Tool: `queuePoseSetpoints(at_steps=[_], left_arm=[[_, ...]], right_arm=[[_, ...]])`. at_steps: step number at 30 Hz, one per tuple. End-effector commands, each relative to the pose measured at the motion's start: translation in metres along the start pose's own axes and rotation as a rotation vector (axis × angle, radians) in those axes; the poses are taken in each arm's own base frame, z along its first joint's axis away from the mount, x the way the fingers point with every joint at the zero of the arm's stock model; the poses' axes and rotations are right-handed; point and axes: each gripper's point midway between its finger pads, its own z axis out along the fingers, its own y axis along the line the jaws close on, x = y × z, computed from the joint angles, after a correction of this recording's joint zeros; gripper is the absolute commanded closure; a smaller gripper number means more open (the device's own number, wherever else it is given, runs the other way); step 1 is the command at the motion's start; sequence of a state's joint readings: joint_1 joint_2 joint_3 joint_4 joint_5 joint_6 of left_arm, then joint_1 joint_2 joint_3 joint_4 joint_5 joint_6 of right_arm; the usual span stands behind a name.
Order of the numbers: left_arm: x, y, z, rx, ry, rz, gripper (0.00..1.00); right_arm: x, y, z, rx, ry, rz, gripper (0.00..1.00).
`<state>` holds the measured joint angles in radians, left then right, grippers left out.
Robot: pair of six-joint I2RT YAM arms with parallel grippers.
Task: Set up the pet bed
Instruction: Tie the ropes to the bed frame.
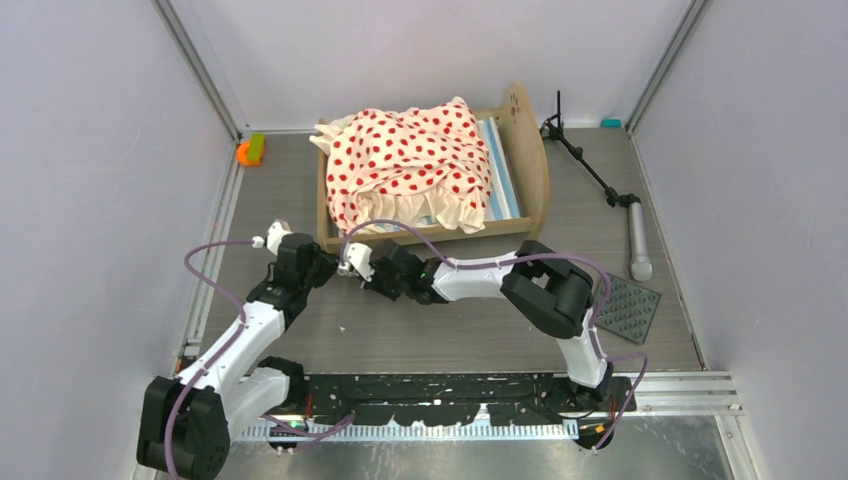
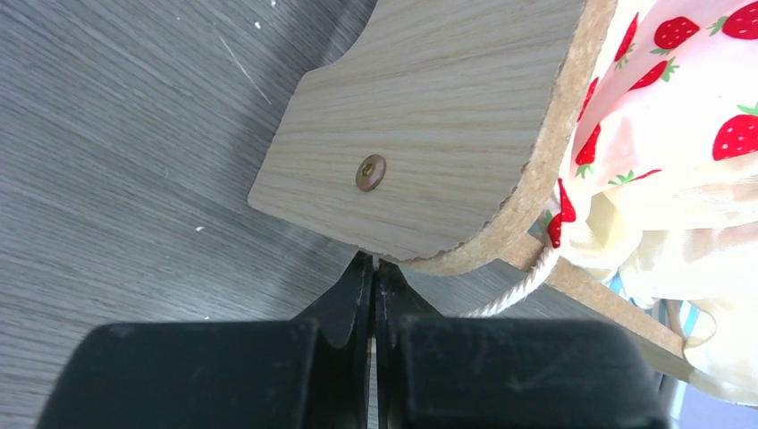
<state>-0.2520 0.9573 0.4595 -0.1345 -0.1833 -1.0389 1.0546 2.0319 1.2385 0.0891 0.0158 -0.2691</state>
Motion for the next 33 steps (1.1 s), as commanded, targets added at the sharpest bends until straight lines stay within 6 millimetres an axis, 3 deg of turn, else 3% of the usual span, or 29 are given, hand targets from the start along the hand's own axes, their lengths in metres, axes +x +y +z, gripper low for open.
queuePoseSetpoints(at_steps=[1, 5, 13, 17, 23, 33], left_arm=[[-0.016, -0.004, -0.007, -0.006, -0.049, 0.017, 1.0], [-0.027, 0.003, -0.021, -0.058, -0.085, 0.034, 1.0], [-0.074, 0.014, -0.061, -0.15, -0.271, 0.063, 1.0], [-0.096, 0.012, -0.067, -0.199, -0.33, 0.088, 1.0], [-0.128, 0.005, -0.073, -0.249, -0.414, 0.101, 1.0], [-0.161, 0.028, -0.079, -0.331, -0.468, 0.052, 1.0]], right_arm=[[0.024, -0.002, -0.006, 0.031, 0.079, 0.02, 0.97], [0.027, -0.009, -0.02, 0.078, 0.077, 0.054, 1.0], [0.033, -0.024, -0.041, 0.168, 0.064, 0.217, 1.0], [0.034, -0.027, -0.042, 0.182, 0.08, 0.224, 1.0], [0.037, -0.047, -0.041, 0.271, 0.101, 0.289, 1.0], [0.061, -0.067, -0.052, 0.368, 0.177, 0.338, 0.99]])
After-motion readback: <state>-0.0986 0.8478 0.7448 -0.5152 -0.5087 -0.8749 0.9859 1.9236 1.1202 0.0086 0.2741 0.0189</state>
